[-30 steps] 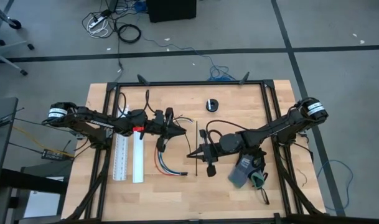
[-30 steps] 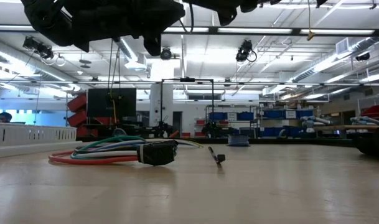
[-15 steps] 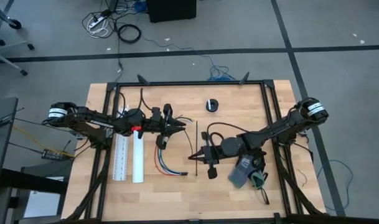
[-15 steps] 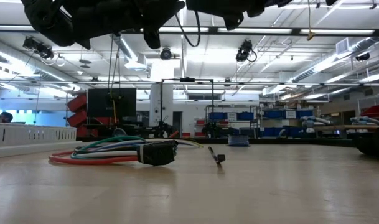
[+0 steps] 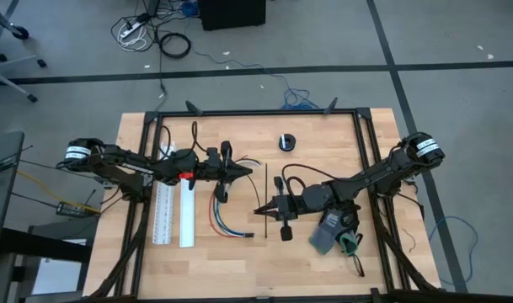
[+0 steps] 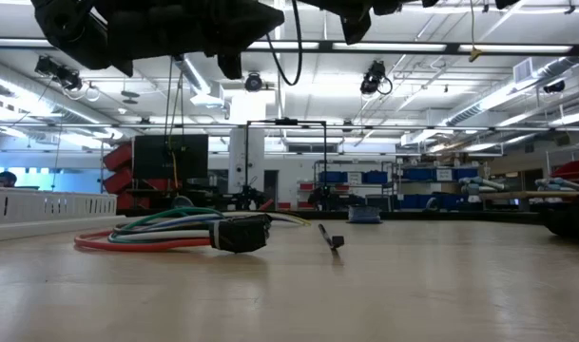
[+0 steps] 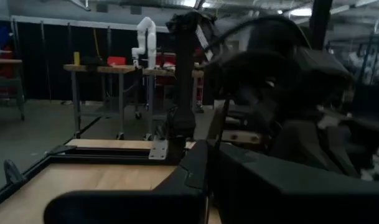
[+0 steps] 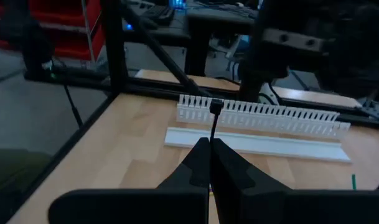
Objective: Ziptie cables
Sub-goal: Wrap the cables together using a ziptie
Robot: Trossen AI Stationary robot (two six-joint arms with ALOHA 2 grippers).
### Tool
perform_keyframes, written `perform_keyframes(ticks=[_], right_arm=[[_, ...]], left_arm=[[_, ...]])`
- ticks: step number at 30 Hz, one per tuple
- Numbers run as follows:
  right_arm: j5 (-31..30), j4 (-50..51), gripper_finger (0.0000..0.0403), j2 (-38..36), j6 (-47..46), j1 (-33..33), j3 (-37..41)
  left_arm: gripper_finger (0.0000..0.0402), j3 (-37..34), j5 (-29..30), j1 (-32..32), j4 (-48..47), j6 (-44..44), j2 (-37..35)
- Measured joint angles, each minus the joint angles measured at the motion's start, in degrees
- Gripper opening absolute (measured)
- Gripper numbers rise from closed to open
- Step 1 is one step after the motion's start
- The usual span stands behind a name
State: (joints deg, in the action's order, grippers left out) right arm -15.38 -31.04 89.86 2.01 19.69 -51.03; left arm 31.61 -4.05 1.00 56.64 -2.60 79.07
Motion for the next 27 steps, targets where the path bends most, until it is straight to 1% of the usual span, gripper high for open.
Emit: perform_keyframes(ticks=[4,7,11,13,16,19,21,27], right_arm=[[-0.1,-0.6,0.0000,0.0,-5.2,-1.1,0.0],[-0.2,-1.5,0.0000,0.0,-8.2,-2.1,0.0],[0.2,-3.7,0.0000,0.0,-11.4,-3.6,0.0],[0.8,-3.9,0.0000,0.0,-12.5,-4.1,0.0],[2.0,-4.2,0.0000,0.0,-14.1,-4.7,0.0],[2.1,-4.2,0.0000,0.0,-14.4,-4.8,0.0],[2.1,-4.2,0.0000,0.0,-14.0,-4.8,0.0],[2.1,-3.9,0.0000,0.0,-12.5,-5.0,0.0]], left_arm=[[0.0000,0.0,1.7,-1.8,-0.6,4.2,0.0],[0.0000,1.4,4.2,-3.4,-5.9,7.9,0.0],[0.0000,5.3,11.6,-6.4,-17.9,15.3,0.0],[0.0000,7.4,15.4,-8.1,-22.5,19.0,0.0],[0.0000,9.9,21.3,-10.2,-27.1,23.9,0.0],[0.0000,11.7,25.7,-11.7,-30.5,27.1,0.0],[0.0000,12.1,26.6,-12.0,-31.2,27.7,0.0],[0.0000,12.1,26.8,-12.4,-31.5,27.6,0.0]])
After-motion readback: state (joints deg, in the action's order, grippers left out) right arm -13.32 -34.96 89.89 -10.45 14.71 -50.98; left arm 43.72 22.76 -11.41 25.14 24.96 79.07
